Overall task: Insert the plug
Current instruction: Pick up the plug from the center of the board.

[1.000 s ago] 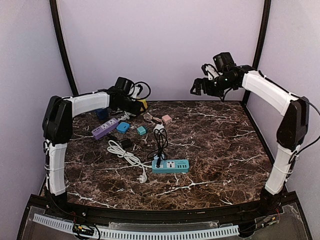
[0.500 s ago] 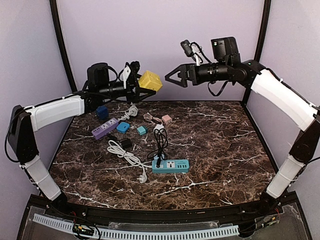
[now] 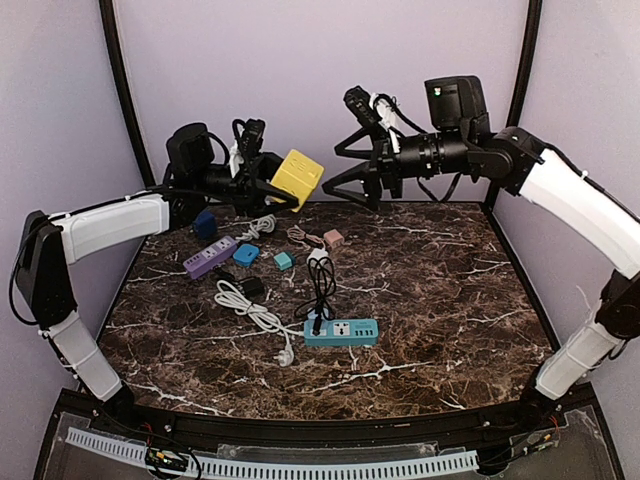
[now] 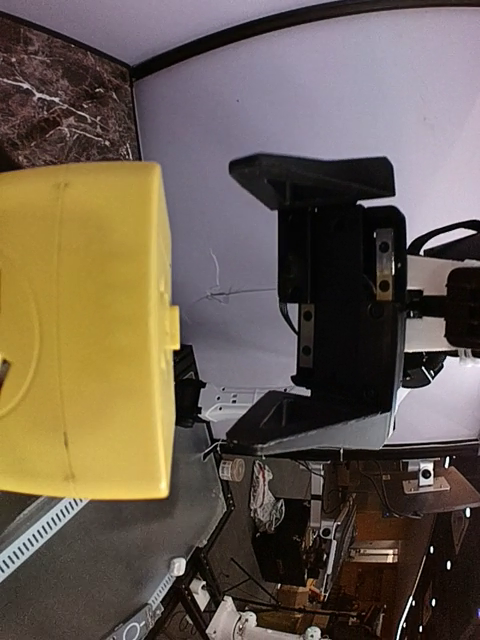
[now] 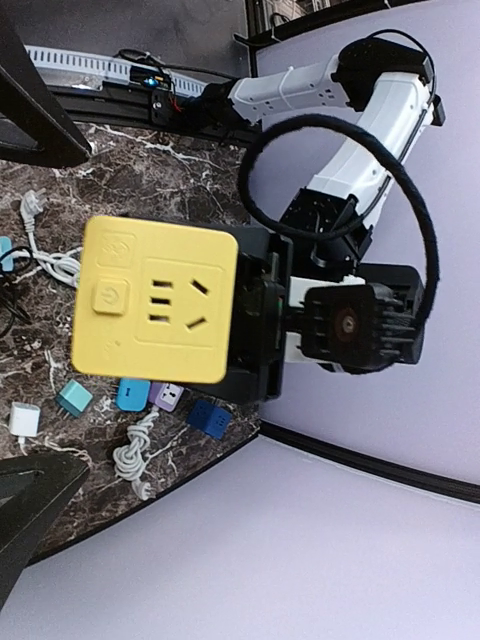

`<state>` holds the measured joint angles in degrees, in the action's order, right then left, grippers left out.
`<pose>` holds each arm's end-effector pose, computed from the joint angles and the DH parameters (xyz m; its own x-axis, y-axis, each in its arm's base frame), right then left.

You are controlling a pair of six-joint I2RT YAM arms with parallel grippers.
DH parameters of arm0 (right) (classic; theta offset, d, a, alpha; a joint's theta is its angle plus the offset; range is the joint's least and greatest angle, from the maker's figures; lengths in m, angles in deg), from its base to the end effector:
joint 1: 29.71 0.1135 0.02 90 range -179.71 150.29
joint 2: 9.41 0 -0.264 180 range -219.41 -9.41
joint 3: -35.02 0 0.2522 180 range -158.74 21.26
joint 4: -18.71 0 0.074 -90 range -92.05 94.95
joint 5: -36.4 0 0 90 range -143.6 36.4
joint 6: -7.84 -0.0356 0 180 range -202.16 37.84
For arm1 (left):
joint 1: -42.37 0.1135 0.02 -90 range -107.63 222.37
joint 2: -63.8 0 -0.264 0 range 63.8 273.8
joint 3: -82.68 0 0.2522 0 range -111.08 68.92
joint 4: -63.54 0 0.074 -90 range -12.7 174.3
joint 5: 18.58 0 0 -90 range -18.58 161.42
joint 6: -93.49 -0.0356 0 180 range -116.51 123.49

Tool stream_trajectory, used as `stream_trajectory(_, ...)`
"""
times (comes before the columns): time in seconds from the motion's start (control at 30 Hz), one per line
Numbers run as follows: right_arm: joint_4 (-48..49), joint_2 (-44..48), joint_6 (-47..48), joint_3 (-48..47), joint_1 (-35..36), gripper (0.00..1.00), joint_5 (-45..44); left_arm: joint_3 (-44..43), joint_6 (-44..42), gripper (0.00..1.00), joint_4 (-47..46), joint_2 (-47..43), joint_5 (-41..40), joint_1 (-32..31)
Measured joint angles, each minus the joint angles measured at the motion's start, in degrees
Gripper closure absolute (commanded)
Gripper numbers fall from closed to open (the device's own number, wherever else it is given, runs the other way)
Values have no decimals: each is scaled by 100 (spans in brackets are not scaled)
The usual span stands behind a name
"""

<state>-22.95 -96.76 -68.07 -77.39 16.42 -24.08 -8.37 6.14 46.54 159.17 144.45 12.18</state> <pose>0.2208 0.2550 0.4541 0.0404 -0.2637 -0.9638 -0.9740 0.2046 -0.0968 0.3101 -0.2198 0.3759 0.1455 -0.1002 -0.9843 0.9611 -0.2218 0.1646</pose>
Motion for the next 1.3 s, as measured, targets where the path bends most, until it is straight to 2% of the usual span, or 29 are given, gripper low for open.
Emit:
stream_trajectory(0.23,-122,-706,162,-817,28,5,72,0,-507,99,474,0,33,-240)
stream_trajectory(0.43,-184,-890,-68,-863,120,15,186,2,-800,99,870,0,-136,-278)
stream_trajectory(0.6,-282,-951,-264,-857,197,15,199,2,-846,99,979,0,-238,-310)
stream_trajectory(0.73,-352,-953,-393,-826,203,28,146,2,-894,99,1027,0,-280,-319)
stream_trajectory(0.9,-483,-1001,-507,-826,225,28,59,2,-955,99,1097,0,-343,-315)
stream_trajectory(0.97,-542,-1056,-527,-826,225,31,52,2,-966,100,1121,0,-358,-315)
stream_trajectory(1.03,-575,-1106,-538,-837,225,43,50,2,-975,100,1174,0,-372,-313)
stream_trajectory(1.1,-614,-1121,-516,-846,227,62,42,4,-940,99,1261,2,-393,-306)
stream_trajectory(1.17,-647,-1123,-529,-861,227,86,31,7,-927,100,1325,2,-382,-306)
stream_trajectory(1.23,-682,-1137,-566,-885,227,100,9,7,-927,99,1344,2,-378,-308)
stream_trajectory(1.3,-697,-1141,-625,-892,227,100,-15,7,-925,72,1384,2,-372,-308)
